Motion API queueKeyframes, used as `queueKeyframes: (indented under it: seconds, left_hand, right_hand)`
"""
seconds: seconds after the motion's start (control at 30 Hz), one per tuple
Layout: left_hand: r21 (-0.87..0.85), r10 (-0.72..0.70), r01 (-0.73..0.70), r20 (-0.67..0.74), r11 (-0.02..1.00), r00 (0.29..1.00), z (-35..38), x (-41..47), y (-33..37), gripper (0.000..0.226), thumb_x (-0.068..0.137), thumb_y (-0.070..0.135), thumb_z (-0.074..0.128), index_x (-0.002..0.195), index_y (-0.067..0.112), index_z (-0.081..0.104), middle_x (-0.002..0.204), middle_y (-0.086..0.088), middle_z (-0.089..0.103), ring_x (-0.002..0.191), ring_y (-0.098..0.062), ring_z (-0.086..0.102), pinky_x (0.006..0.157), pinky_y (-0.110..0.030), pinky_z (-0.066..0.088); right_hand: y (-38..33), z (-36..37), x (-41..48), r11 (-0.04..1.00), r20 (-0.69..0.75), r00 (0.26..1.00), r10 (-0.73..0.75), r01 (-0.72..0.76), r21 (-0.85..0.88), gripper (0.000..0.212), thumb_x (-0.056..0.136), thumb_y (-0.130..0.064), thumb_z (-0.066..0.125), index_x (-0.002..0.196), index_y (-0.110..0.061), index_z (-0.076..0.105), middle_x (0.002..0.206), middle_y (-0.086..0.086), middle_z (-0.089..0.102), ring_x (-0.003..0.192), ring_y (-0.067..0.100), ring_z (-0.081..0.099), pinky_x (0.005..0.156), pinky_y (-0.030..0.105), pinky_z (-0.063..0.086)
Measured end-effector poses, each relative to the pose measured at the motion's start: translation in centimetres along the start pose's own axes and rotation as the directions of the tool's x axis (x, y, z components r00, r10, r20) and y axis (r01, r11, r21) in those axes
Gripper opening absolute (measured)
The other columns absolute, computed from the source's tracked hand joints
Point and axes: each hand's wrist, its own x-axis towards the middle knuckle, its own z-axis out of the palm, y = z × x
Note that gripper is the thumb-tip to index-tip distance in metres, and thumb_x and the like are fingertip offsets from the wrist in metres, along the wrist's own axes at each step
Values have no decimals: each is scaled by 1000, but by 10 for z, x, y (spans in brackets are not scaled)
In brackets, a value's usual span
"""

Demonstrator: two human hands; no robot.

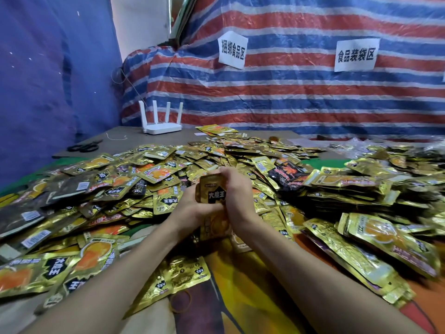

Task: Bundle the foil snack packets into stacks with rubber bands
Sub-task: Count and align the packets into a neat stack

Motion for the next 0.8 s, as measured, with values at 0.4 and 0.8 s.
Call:
queueKeyframes:
  seconds: [0.4, 0.8]
  left_hand:
    - [248, 337, -380, 197, 891, 921, 21, -10, 23, 55, 80, -7, 65, 126, 14, 44, 115, -5, 58, 98, 1, 63, 83, -13, 48]
    - [-189, 191, -180, 43, 965, 981, 38, -25, 41, 27, 75, 2, 61, 102, 3, 66, 94, -7, 71, 83, -17, 70, 72, -27, 60]
  right_hand:
    - [-31, -32, -27, 980, -62, 989, -135, 124, -157, 23, 103, -25, 50, 111, -7, 62, 93, -4, 64, 73, -12, 60, 64, 7, 46]
    - [-90, -154, -101, 576, 57, 969, -239, 189, -795, 5, 88, -15, 70, 93, -17, 69, 79, -9, 67, 69, 5, 60, 64, 21, 48]
